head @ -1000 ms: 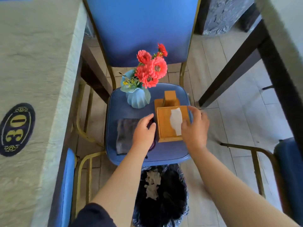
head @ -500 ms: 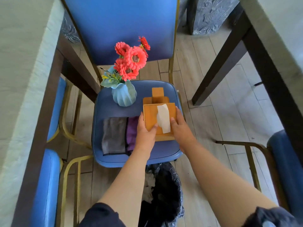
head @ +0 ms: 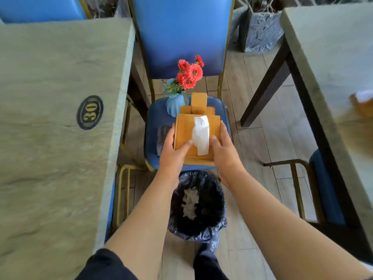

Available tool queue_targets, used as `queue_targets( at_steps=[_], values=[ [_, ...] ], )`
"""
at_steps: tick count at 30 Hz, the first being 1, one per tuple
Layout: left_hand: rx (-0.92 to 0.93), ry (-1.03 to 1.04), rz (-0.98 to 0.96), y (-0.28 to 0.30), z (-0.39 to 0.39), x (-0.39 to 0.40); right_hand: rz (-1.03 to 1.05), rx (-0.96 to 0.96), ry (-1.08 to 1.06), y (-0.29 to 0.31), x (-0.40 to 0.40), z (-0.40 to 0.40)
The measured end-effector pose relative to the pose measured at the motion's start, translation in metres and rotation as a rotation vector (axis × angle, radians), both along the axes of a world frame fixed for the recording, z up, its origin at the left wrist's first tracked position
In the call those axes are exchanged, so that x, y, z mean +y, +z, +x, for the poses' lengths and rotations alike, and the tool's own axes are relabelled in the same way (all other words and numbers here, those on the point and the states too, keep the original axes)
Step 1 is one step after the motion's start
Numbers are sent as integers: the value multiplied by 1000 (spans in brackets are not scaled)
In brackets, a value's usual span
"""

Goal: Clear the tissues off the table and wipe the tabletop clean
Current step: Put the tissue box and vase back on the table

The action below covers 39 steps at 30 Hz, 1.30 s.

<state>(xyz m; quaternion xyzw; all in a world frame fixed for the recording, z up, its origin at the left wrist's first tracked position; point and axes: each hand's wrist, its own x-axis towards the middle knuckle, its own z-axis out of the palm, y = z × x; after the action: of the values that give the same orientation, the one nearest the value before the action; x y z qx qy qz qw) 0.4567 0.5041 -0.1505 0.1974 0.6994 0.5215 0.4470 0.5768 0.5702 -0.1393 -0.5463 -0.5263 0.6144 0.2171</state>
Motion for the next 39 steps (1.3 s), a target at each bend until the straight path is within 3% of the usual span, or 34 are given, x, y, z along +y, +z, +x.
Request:
queue_targets(
  at_steps=[10, 21, 39],
  values=[
    [-26, -14, 91, 96, -40, -150, 146, 1, 36, 96, -145, -41],
    [64, 51, 116, 155, -114, -311, 175, 115, 85, 156, -295, -117],
    [126, 150, 140, 161, -363, -340, 69, 236, 126, 150, -320, -363]
  ],
)
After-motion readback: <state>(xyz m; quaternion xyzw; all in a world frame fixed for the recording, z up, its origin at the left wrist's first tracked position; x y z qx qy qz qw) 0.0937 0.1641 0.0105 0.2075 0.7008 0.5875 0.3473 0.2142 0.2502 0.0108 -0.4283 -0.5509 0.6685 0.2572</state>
